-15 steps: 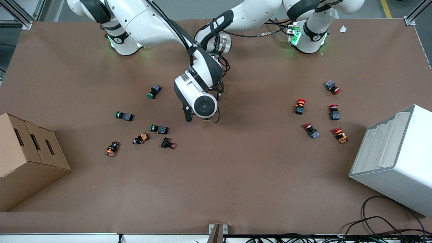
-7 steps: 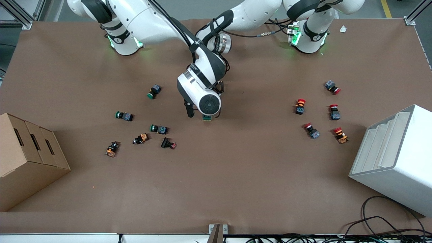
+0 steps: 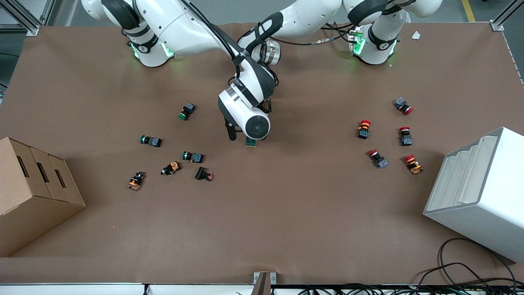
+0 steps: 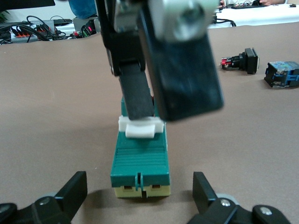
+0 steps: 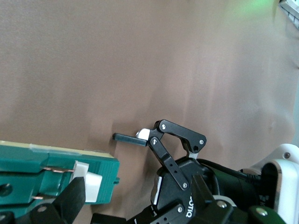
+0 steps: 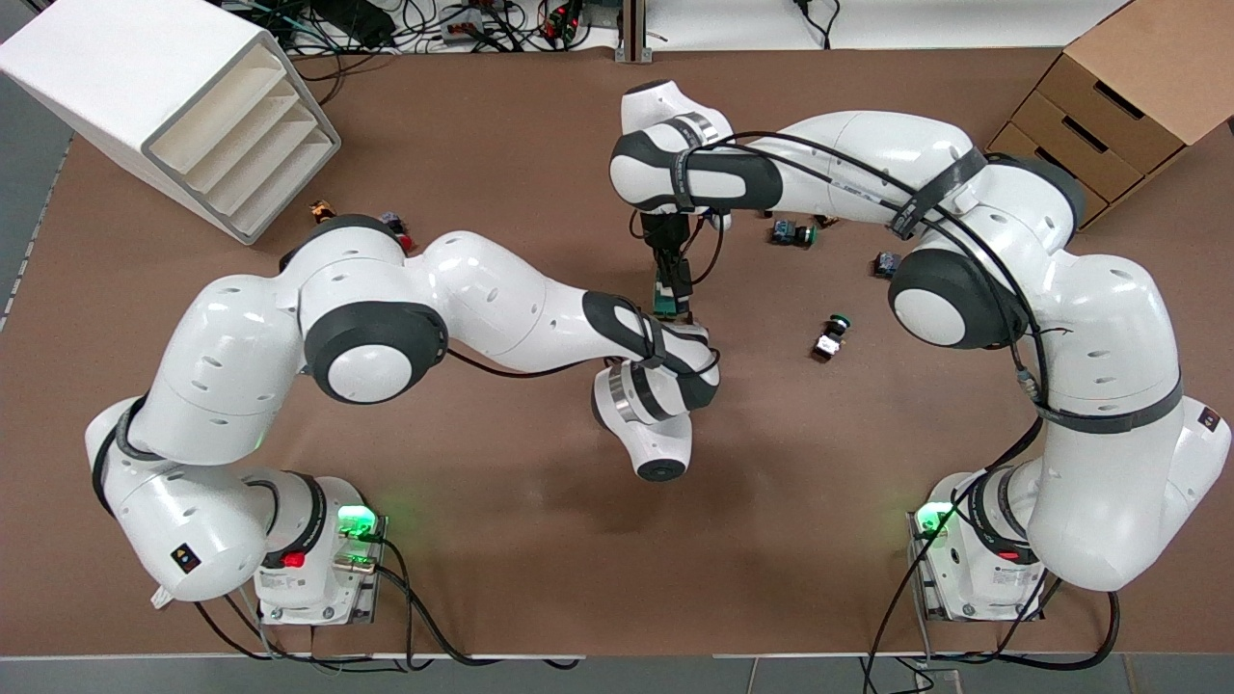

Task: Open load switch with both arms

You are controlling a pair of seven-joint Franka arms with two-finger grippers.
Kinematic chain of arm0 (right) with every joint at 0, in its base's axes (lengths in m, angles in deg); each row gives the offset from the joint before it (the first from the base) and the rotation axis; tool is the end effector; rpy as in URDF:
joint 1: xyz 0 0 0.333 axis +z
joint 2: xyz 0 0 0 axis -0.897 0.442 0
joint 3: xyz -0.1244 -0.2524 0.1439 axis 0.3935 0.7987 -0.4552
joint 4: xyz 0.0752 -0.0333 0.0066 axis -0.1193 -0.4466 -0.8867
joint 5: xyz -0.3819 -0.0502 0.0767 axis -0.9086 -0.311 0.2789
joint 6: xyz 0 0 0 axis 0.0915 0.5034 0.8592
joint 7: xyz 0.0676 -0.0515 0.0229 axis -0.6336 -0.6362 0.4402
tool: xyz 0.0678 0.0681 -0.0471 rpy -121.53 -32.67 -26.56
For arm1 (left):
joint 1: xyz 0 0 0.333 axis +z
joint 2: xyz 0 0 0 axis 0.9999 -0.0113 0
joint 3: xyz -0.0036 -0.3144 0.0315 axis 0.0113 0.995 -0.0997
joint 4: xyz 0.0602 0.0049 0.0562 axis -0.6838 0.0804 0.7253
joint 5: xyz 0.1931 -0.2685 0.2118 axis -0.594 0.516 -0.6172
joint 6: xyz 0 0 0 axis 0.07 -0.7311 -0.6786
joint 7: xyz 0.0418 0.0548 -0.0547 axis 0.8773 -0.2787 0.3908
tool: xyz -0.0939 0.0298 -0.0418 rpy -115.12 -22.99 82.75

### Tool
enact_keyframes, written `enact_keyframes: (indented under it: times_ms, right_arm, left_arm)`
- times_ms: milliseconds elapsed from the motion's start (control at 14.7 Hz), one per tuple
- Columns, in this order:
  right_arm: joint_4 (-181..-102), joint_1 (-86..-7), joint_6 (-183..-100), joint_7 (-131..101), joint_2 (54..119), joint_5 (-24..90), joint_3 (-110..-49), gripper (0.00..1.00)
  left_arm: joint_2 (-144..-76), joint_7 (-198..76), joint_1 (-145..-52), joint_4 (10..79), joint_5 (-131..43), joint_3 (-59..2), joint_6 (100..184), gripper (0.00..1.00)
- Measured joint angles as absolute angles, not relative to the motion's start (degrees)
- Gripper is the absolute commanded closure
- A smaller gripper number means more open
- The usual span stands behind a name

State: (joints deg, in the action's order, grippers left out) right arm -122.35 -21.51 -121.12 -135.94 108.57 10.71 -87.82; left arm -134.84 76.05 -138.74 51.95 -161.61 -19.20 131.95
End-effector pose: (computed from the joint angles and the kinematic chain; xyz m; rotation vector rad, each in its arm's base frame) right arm 0.4576 0.4891 0.2088 2.0675 -1.6193 -0.4960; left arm 0.2071 -0.5628 0.0735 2.6572 -0.1603 1.6427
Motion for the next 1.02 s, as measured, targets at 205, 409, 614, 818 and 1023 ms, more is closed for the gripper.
enact_keyframes:
  times_ms: [205,409,614,818,1023]
  right_arm:
    - [-122.69,-21.22,-121.38,-135.93,109.15,10.71,-87.83,0.00]
    - [-122.41,-21.28,-121.35,-134.72,109.15,10.69,-87.50,0.00]
    - [-120.57,-23.71,-118.04,-125.53,107.55,9.57,-86.29,0.00]
    - [-118.75,-31.22,-114.28,-109.98,103.66,4.88,-85.95,0.00]
    - [-118.55,-39.28,-113.45,-90.43,99.21,1.36,-85.91,0.00]
  left_arm:
    - [-134.84,76.06,-138.74,51.95,-161.61,-19.21,131.96,0.01]
    - [-134.84,76.06,-138.74,51.95,-161.61,-19.22,131.96,0.01]
    - [-134.84,76.06,-138.74,51.95,-161.61,-19.23,131.97,0.01]
    - [-134.84,76.06,-138.76,51.96,-161.61,-19.24,131.97,0.01]
    - [-134.84,76.06,-138.77,51.95,-161.61,-19.26,131.97,0.01]
